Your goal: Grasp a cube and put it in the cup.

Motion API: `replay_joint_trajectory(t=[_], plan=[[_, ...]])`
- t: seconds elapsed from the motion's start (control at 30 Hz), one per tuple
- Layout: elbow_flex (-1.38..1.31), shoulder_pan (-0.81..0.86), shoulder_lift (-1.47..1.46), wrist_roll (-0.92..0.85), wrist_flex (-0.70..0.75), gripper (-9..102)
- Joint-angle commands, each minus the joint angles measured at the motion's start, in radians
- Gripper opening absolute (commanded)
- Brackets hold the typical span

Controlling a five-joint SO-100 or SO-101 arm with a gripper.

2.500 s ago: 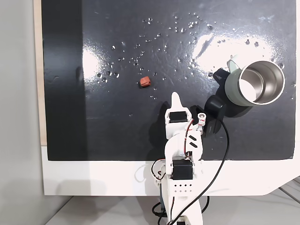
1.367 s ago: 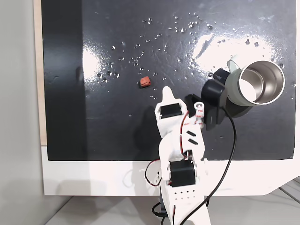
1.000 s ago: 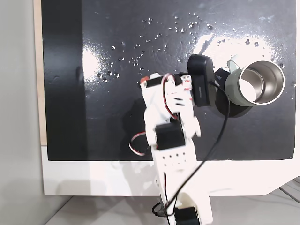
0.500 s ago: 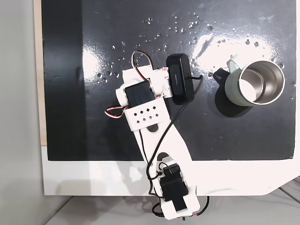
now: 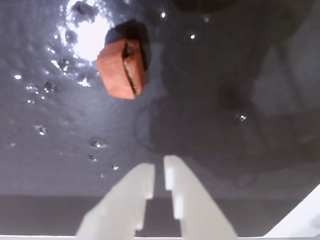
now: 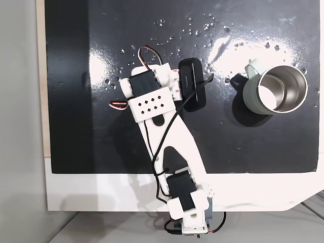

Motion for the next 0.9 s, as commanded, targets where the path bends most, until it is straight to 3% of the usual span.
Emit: replay_joint_trajectory(t=[0.0,0.13,0.27,0.87], plan=[[-0.058,0.011,0.008,-0.021,0.017,8],[-0.072,0.025,-0.014,-0.046,0.038,21],[-0.104,0.043,-0.063,-0.077,0.069,26],[-0.175,0.078,-0.218,-0.098,0.058,28]])
